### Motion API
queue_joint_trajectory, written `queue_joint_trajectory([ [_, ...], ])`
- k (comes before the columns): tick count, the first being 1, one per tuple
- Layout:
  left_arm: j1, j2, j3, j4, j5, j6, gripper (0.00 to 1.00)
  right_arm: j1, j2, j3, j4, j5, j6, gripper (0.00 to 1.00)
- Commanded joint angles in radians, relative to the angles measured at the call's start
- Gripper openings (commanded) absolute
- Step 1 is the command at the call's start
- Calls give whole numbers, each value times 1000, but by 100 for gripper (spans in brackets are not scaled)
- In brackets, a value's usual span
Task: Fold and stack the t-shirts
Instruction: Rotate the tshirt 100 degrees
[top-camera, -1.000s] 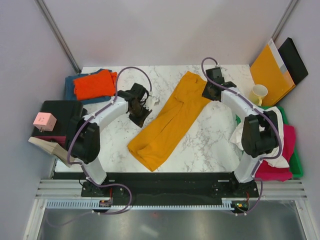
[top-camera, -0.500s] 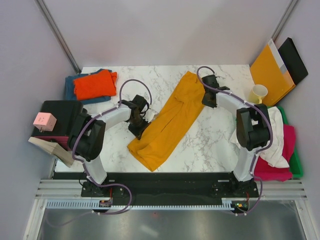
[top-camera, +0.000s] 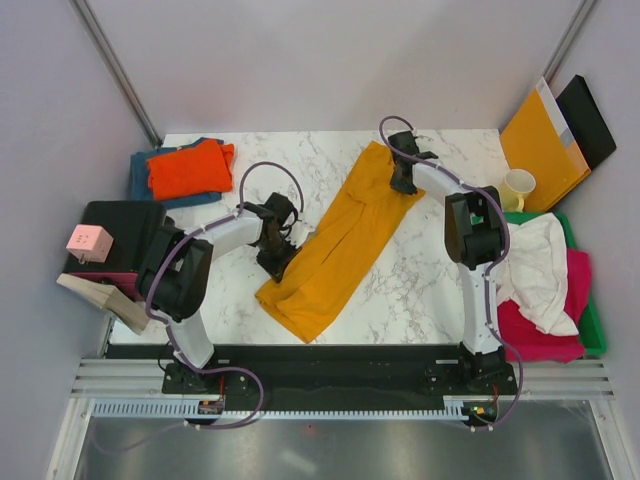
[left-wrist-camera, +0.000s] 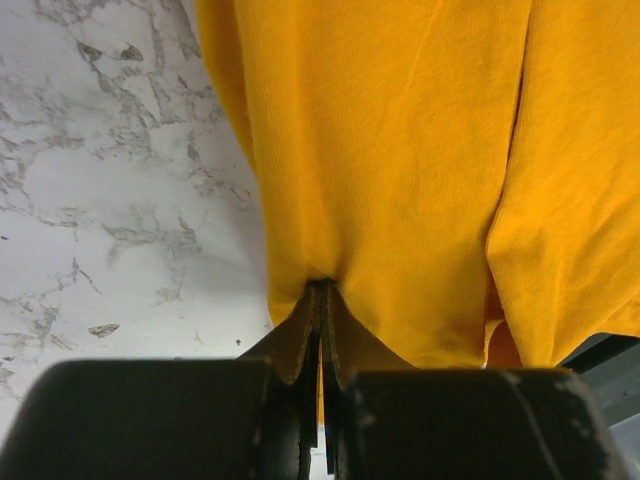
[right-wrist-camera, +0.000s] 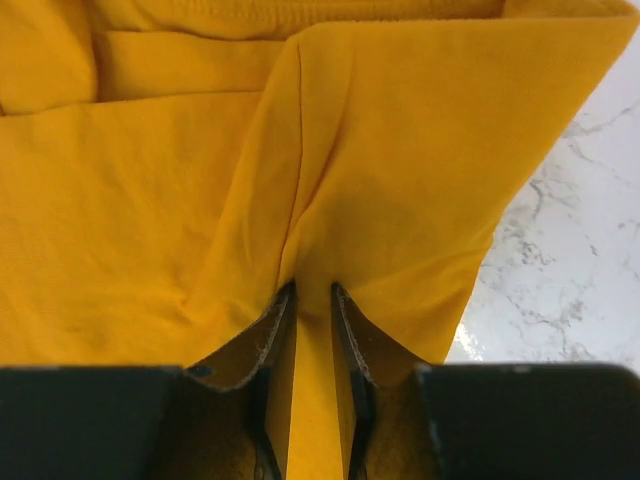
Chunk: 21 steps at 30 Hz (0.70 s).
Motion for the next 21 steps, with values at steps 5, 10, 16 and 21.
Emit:
queue_joint_trajectory([
  [5, -168, 54, -23, -110, 107, 40, 2, -4, 192, 218, -112, -145, -28, 30],
  [10, -336, 95, 0, -130, 150, 15, 2, 2, 275, 375, -157, -231, -53, 31],
  [16, -456, 167, 74, -148, 151, -2, 2, 1, 303, 401, -126, -318, -60, 36],
  [21, -463, 200, 112, -156, 150, -14, 2, -2, 315, 413, -87, -416, -62, 43],
])
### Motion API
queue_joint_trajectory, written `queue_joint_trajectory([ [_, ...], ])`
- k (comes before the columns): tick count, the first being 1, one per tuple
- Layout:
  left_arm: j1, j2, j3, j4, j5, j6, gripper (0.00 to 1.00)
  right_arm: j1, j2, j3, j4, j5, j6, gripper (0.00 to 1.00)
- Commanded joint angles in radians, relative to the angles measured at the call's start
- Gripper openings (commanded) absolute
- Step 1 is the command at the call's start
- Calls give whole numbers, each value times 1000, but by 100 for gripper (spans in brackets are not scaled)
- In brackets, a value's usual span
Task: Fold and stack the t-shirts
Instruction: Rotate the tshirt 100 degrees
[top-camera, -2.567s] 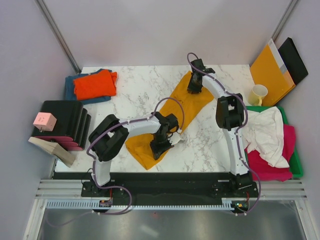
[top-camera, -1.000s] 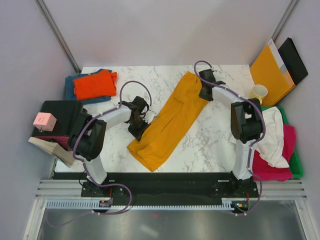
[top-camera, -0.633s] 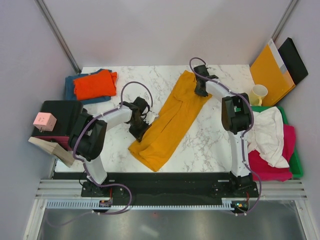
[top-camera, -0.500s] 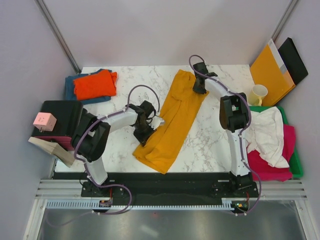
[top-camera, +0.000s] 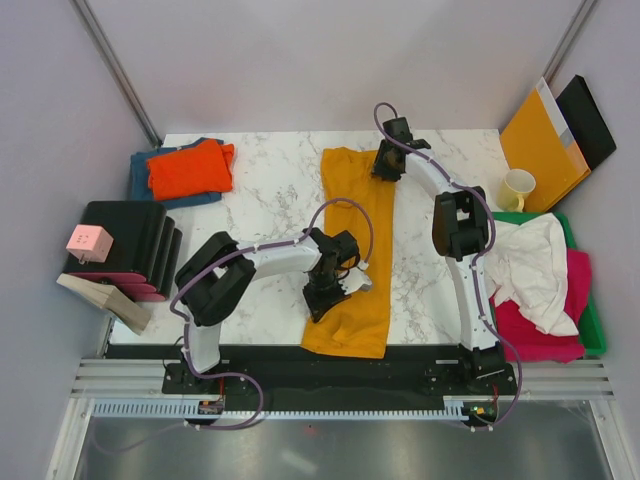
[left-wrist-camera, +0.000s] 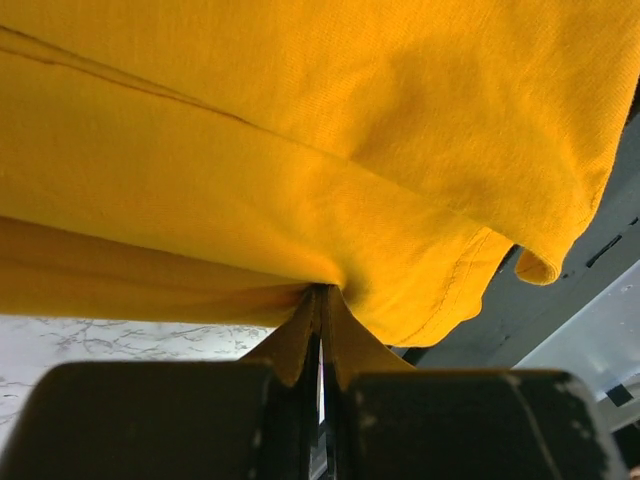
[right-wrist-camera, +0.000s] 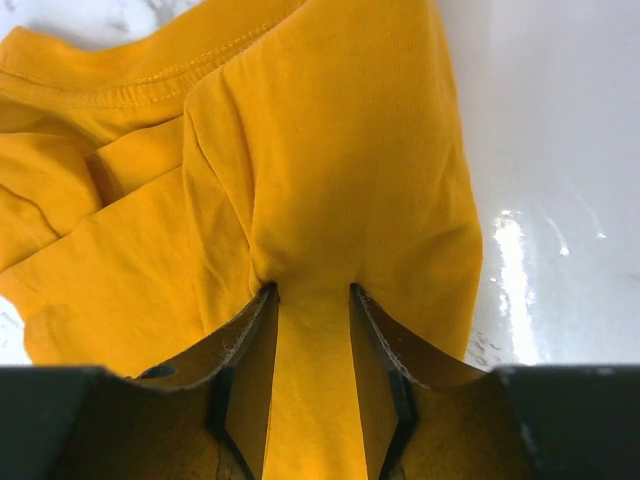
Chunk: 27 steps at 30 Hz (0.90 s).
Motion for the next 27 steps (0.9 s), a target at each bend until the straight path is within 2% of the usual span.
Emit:
queue_joint_trajectory([
  [1, -25, 76, -9, -7, 30, -17, 2, -2, 75, 16, 0, -120, -3, 44],
  [5, -14, 1, -5, 24, -34, -16, 3, -3, -16, 4, 18, -85, -4, 45],
  [6, -3, -68, -2, 34, -51, -17, 6, -3, -64, -77, 55, -36, -4, 48],
  [9, 73, -180, 40, 59, -71, -43, 18, -5, -330, -260, 213, 11, 14, 59],
  [12, 222, -246, 90, 83, -51, -79, 30, -5, -462, -306, 198, 26, 16, 62],
  [14, 276, -266, 116, 116, -50, -94, 37, 0, -536, -396, 198, 49, 10, 63],
  [15, 313, -277, 126, 128, -46, -105, 37, 2, -607, -425, 193, 75, 7, 63],
  [19, 341, -229, 208, 194, -74, -102, 34, 26, -805, -623, 167, 145, -12, 62],
  [20, 341, -195, 237, 196, -86, -103, 32, 34, -848, -719, 170, 158, -12, 57],
  [22, 341, -82, 342, 192, -91, -91, 27, 69, -980, -812, 181, 190, -21, 44],
  [23, 342, -46, 377, 195, -102, -88, 26, 87, -1023, -896, 184, 213, -17, 27],
  [26, 356, 101, 526, 208, -106, -85, 22, 153, -1182, -1036, 190, 287, 6, 0],
  [27, 366, 143, 611, 208, -102, -85, 20, 166, -1246, -1064, 188, 296, 19, 0],
])
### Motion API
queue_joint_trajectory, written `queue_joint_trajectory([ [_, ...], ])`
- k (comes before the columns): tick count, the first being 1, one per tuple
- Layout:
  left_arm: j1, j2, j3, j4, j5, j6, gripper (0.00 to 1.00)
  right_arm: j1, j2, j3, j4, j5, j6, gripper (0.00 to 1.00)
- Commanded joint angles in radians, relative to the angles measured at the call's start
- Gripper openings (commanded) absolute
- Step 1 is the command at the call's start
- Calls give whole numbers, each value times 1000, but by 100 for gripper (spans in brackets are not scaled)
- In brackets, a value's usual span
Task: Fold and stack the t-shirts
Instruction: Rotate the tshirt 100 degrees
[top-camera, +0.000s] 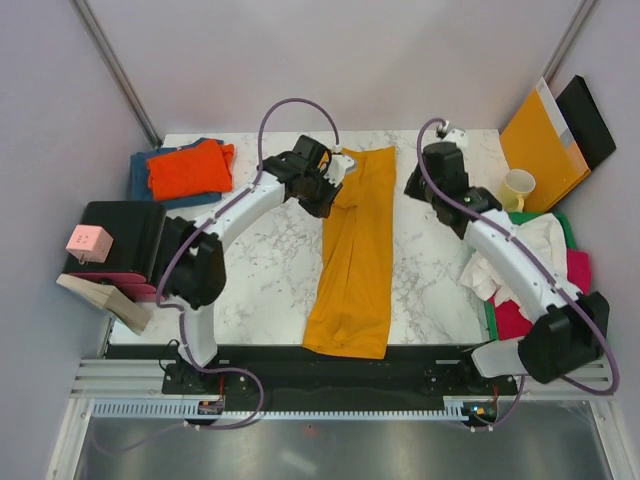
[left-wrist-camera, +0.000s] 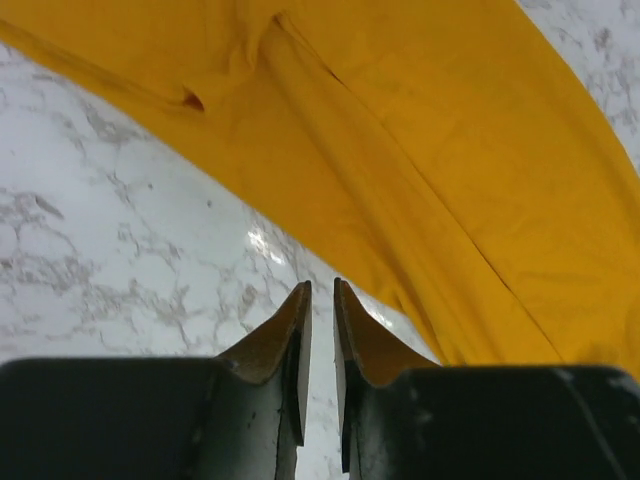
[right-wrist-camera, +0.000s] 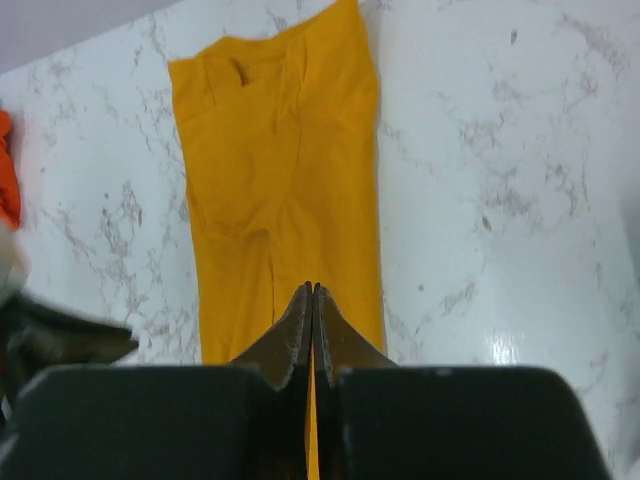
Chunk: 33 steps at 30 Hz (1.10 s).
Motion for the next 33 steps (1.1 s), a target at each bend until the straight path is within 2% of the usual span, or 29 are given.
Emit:
queue_joint_trajectory([
  [1, 25, 190, 218, 40, -8, -9, 18, 80, -162, -167, -18, 109, 52, 0],
  [6, 53, 431, 491, 33, 0, 14, 17, 121, -264, -290, -74, 161, 98, 0],
  [12, 59, 612, 669, 24, -11, 52, 18, 125, -307, -382, -91, 155, 164, 0],
  [18, 62, 718, 740, -29, -17, 80, 20, 127, -281, -408, -93, 128, 207, 0],
  [22, 74, 785, 777, -109, -46, 91, 21, 128, -258, -365, -119, 129, 201, 1],
  [24, 106, 813, 866, -184, -8, 39, 22, 125, -253, -351, -127, 129, 206, 2],
  [33, 203, 777, 848, -250, -88, 52, 22, 127, -255, -330, -114, 108, 235, 3],
])
